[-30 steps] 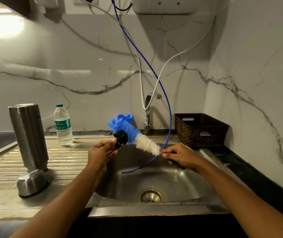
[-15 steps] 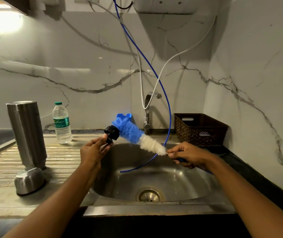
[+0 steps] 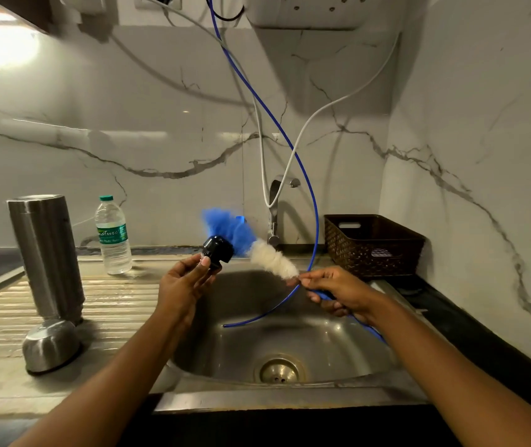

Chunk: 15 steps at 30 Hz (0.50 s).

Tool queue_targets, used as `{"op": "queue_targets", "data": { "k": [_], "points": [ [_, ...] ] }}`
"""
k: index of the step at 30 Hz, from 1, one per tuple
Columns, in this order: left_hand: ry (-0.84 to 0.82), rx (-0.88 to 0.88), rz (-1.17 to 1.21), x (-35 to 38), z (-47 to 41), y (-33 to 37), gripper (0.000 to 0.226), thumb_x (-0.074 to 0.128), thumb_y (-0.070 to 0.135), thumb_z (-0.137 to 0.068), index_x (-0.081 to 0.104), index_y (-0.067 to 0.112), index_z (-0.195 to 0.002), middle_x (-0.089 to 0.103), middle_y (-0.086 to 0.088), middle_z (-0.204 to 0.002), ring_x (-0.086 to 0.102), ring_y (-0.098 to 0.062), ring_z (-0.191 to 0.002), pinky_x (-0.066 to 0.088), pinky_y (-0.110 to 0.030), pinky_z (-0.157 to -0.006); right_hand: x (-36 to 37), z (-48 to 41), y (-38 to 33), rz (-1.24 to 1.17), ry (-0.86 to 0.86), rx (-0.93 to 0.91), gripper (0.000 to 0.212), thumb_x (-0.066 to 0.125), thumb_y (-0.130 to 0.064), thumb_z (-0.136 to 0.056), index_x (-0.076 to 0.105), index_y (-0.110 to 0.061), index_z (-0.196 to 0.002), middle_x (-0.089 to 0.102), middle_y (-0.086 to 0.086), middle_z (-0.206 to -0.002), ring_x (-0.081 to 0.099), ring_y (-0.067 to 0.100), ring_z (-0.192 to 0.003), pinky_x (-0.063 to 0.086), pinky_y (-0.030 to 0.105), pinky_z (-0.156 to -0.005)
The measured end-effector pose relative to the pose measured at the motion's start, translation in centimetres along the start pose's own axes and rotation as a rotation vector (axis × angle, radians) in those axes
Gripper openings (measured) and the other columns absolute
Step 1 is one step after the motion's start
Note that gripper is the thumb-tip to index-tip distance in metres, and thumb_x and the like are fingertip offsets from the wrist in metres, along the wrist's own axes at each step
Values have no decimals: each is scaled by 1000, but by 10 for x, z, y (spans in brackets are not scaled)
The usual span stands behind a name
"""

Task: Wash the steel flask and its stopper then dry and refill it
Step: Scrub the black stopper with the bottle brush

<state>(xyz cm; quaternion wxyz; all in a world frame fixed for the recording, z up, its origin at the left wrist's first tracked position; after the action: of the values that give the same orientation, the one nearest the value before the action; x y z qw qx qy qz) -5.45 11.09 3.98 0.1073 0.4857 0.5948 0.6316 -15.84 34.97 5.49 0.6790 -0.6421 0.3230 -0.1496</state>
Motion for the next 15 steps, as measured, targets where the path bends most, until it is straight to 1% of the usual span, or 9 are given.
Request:
{"op": "queue_targets", "data": {
  "k": [3, 7, 9, 13, 15],
  "points": [
    [-30, -31, 0, 1, 1, -3, 15, 56, 5, -89, 61, 11, -102, 65, -14, -109, 68, -24, -92, 57, -21, -63, -17, 3, -7, -130, 56, -65, 29, 42, -14, -98, 68, -14, -110, 45, -1, -61, 24, 2, -36, 16, 14, -33],
    [-207, -102, 12, 21, 9, -11, 20, 48, 9, -94, 60, 15, -108, 67, -6, -106, 71, -15, -85, 57, -21, -63, -20, 2, -9, -138, 161, -107, 28, 40, -14, -99, 66, -11, -108, 45, 0, -59, 26, 3, -36, 18, 15, -33],
    [-291, -155, 16, 27, 14, -14, 24, 47, 13, -92, 59, 17, -112, 68, -5, -104, 71, -13, -82, 57, -23, -63, -15, -2, -9, -149, 193, -112, 27, 40, -13, -98, 65, -8, -107, 43, 1, -58, 26, 3, -34, 18, 15, -31],
    [-386, -270, 85, 37, 25, -21, 36, 49, 17, -79, 57, 23, -114, 72, -9, -99, 71, -19, -81, 59, -26, -58, -1, -7, -10, -142, 245, -132, 24, 46, -14, -97, 65, -8, -109, 39, -2, -55, 26, 2, -35, 18, 14, -33],
    [-406, -293, 68, 39, 27, -23, 35, 48, 14, -80, 57, 22, -114, 71, -12, -103, 70, -22, -82, 59, -26, -56, 8, -9, -12, -110, 259, -162, 21, 52, -14, -94, 66, -9, -109, 38, -5, -51, 28, 1, -36, 21, 14, -34]
  ]
}}
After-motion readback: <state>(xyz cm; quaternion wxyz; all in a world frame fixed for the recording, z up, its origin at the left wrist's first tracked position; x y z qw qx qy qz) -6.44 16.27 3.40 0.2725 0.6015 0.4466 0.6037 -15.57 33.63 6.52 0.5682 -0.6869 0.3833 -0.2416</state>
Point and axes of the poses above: each hand's wrist, its own z-axis away from the middle knuckle, its own x-axis out of the palm, y = z × x, the point moved 6 cm from there along -z, towards the middle knuckle
